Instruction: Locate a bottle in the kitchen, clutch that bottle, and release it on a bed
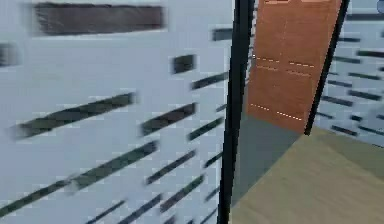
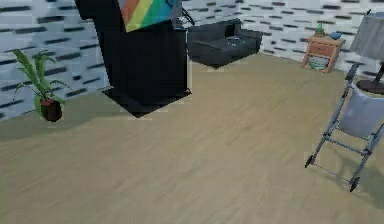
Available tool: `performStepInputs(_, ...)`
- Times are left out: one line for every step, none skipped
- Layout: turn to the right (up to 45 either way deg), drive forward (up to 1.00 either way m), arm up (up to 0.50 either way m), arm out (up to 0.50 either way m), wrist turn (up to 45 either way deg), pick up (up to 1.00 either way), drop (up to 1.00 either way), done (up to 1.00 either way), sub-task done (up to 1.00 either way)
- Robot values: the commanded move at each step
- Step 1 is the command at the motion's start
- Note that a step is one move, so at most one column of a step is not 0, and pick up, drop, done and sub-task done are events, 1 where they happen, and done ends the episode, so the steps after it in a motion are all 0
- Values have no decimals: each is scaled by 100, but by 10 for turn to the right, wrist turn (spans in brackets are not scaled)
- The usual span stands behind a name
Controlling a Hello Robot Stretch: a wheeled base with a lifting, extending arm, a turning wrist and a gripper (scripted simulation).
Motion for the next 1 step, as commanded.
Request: performStepInputs(450, 0, 0, 0, 0, 0, 0, 0, 0)
